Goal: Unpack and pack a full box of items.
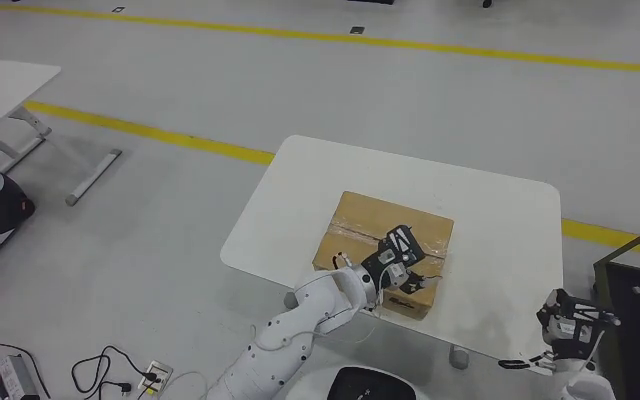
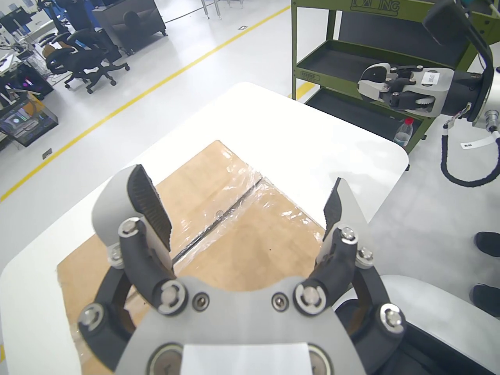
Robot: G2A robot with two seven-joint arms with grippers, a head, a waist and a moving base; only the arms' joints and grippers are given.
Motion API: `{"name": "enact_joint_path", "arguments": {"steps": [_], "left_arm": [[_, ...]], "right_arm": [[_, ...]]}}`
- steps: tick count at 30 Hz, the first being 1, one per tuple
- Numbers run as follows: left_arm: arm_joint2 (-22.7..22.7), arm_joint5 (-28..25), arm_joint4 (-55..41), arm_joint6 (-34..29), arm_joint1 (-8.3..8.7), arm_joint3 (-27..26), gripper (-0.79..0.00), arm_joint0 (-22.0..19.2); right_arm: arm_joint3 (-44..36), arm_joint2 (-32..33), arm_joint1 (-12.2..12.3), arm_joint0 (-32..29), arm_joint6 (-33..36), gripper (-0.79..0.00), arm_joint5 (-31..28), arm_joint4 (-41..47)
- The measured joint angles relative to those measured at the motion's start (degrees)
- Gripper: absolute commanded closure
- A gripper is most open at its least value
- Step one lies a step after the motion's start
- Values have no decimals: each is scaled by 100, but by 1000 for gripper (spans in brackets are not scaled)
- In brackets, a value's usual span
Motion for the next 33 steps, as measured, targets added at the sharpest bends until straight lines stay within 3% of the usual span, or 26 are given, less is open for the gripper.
{"name": "enact_joint_path", "arguments": {"steps": [12, 16, 22, 28, 29, 30, 31, 33], "left_arm": [[70, 149, -284, -163, -32, 142, -785, 20], [398, 227, -891, -535, -124, 465, -785, -335], [884, 145, 33, -716, -178, 1091, -785, -943], [1210, 291, 327, -872, -272, 1587, -782, -1401], [1254, 325, 379, -844, -285, 1644, -677, -1453], [1287, 369, 394, -818, -300, 1697, -416, -1495], [1320, 442, 388, -806, -320, 1760, -329, -1544], [1364, 560, 424, -826, -347, 1842, -252, -1621]], "right_arm": [[-422, 10, 4, -302, 10, 0, 95, -267], [-440, 52, 7, -320, 18, 0, 107, -303], [-422, 103, 7, -316, 43, 0, 124, -289], [-394, 82, -3, -288, 38, 0, 142, -281], [-389, 77, -5, -281, 37, 0, 144, -281], [-385, 74, -6, -275, 37, 0, 146, -281], [-381, 70, -8, -268, 37, 0, 146, -279], [-371, 71, -9, -257, 38, 0, 144, -272]]}}
